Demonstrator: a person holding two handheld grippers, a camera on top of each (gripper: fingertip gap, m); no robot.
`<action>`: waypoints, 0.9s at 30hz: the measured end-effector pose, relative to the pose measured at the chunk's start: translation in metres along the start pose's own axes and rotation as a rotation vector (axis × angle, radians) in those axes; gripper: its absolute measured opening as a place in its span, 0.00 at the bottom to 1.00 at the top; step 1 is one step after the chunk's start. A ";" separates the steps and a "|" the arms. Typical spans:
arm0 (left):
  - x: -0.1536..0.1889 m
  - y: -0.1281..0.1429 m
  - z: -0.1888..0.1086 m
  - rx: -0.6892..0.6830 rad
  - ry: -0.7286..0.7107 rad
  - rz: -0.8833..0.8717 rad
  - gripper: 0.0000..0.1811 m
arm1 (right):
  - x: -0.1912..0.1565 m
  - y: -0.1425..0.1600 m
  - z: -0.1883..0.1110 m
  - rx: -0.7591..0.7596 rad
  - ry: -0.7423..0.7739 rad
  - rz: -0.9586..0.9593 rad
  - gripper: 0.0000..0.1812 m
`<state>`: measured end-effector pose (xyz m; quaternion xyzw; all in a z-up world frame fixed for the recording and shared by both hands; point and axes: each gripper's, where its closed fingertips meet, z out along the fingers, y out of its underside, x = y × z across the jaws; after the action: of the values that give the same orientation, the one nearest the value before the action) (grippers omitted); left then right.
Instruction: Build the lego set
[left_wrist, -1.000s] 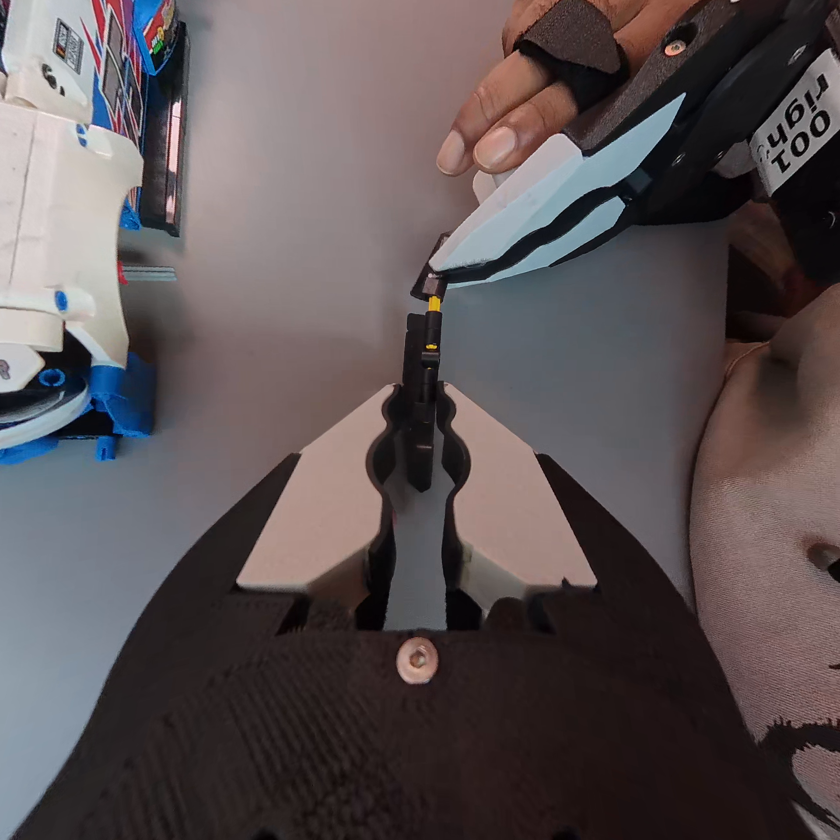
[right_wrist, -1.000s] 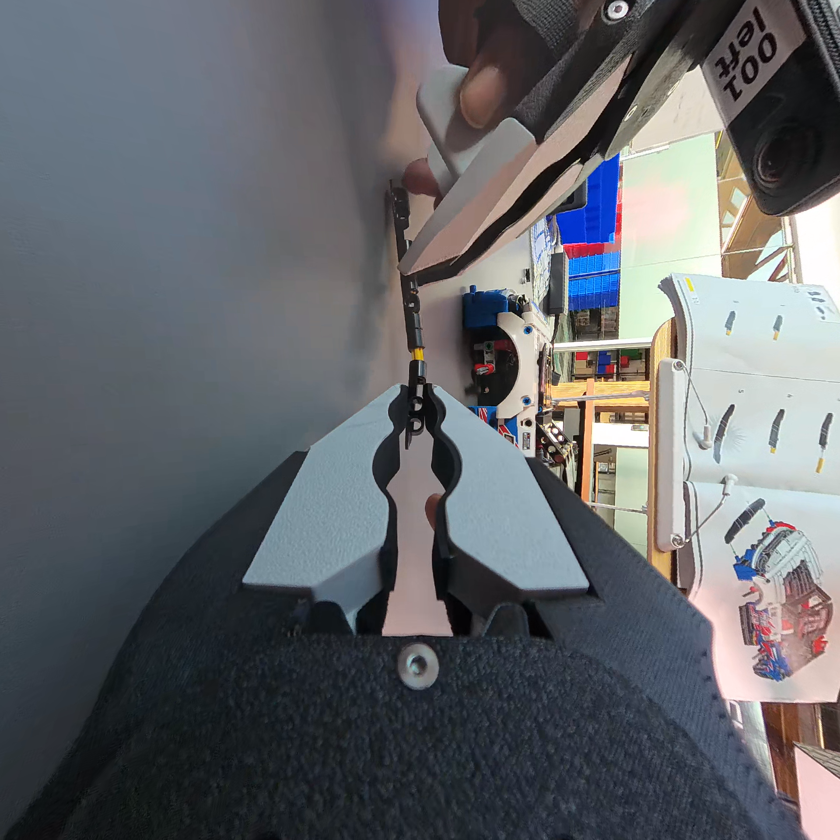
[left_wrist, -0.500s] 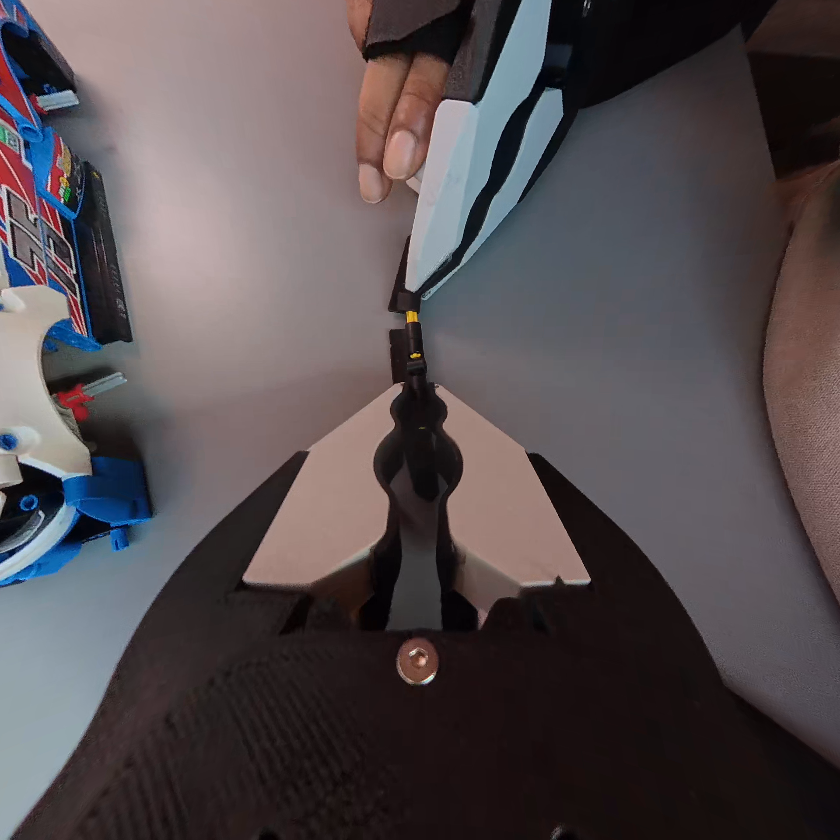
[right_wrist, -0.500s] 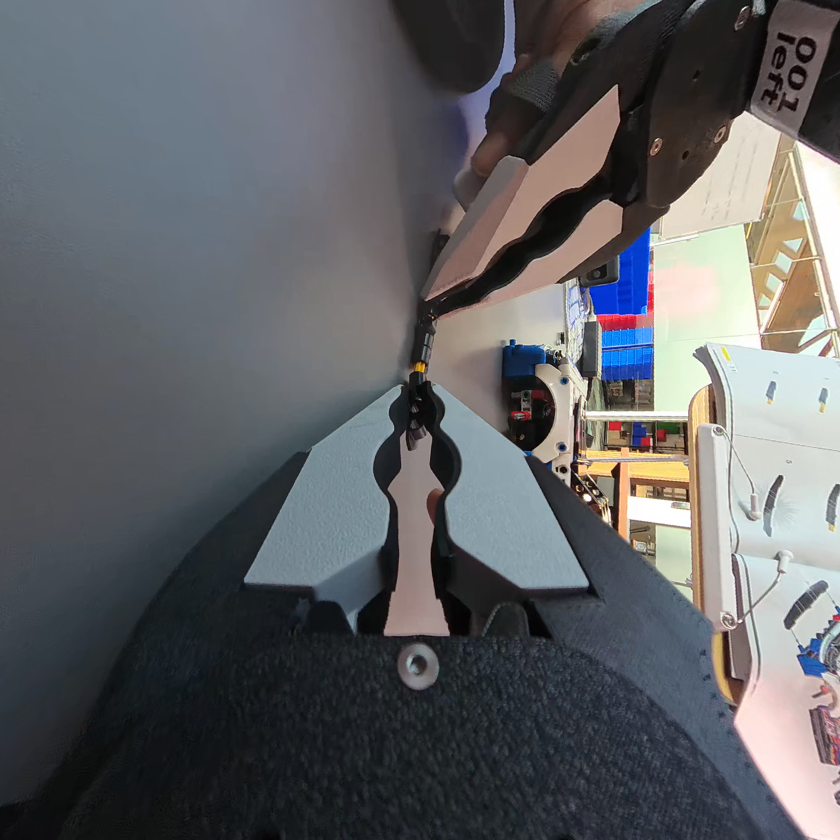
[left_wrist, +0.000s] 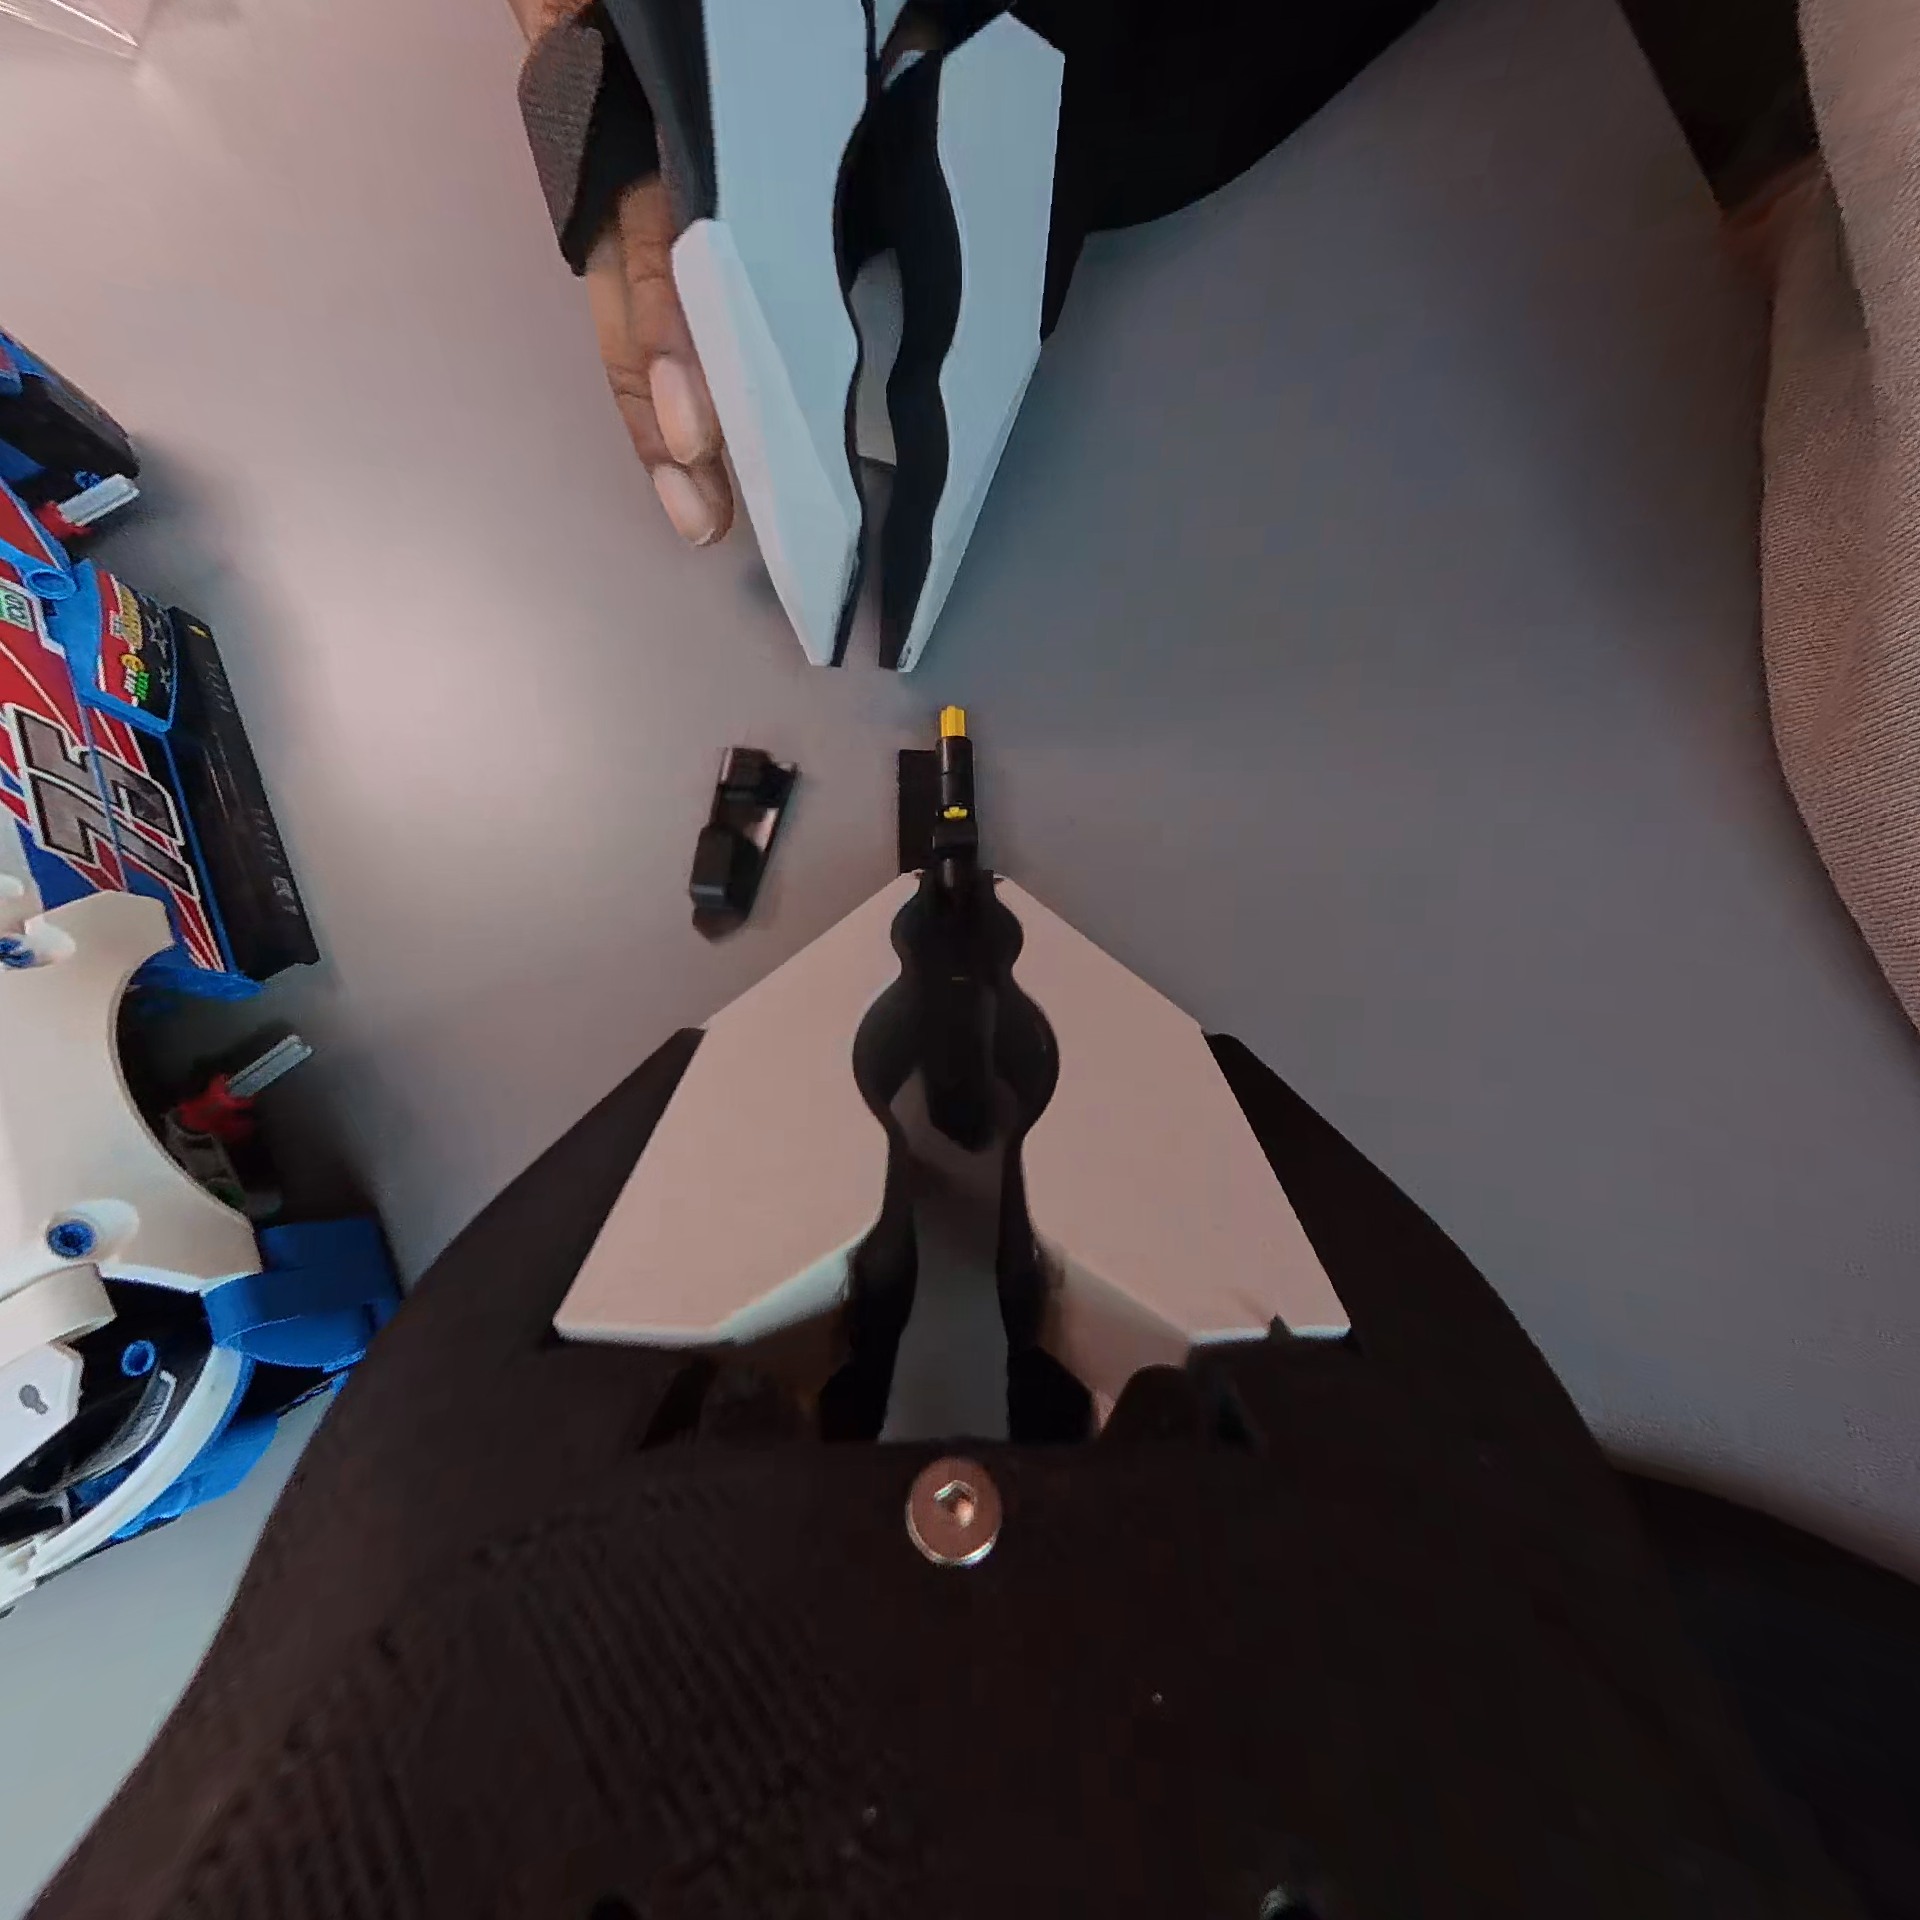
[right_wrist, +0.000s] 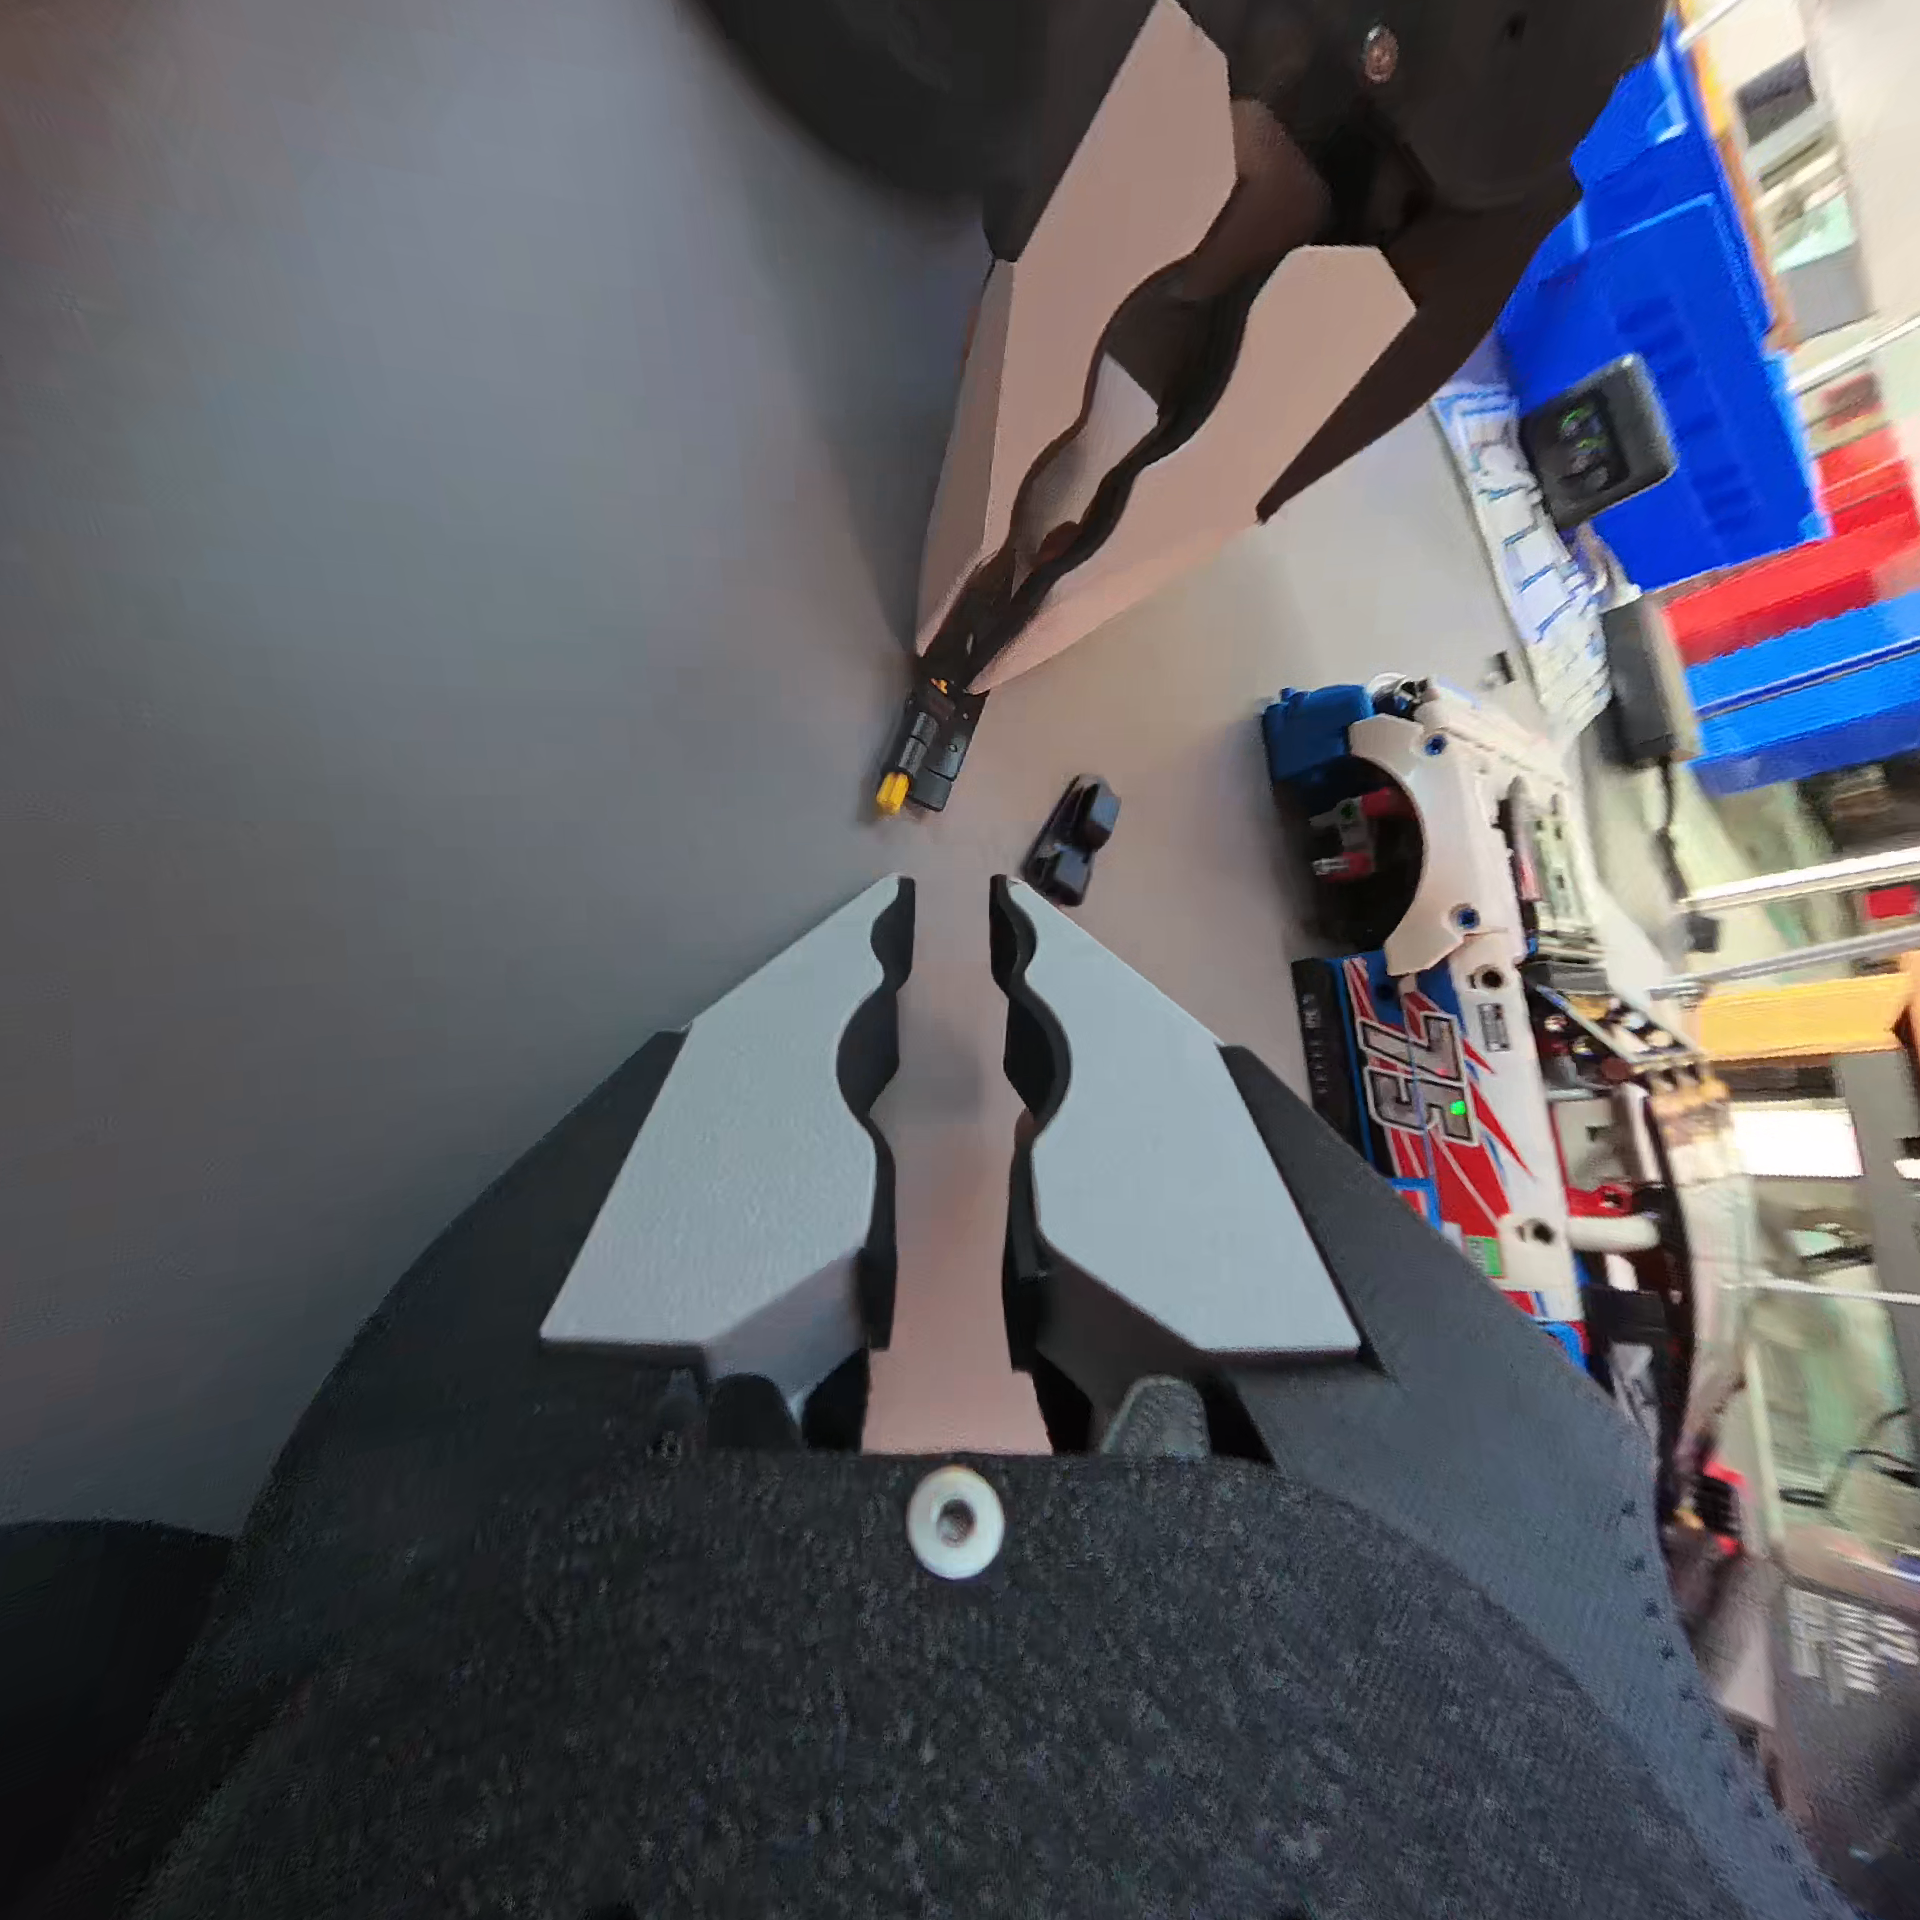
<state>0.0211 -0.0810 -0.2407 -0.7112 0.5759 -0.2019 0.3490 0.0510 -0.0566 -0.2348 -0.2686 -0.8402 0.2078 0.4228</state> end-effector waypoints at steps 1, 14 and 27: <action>0.000 0.000 0.000 -0.002 0.000 -0.004 0.03 | 0.000 -0.001 -0.001 0.000 -0.025 0.045 0.08; -0.008 0.014 -0.014 -0.062 -0.070 -0.107 0.03 | 0.039 0.004 0.030 -0.063 -0.333 0.337 0.13; -0.009 0.016 -0.028 0.012 -0.048 -0.249 0.11 | 0.015 0.016 0.014 -0.354 -0.260 0.740 0.08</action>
<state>-0.0115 -0.0809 -0.2319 -0.7796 0.4736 -0.2300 0.3392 0.0362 -0.0367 -0.2423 -0.5921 -0.7560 0.2301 0.1578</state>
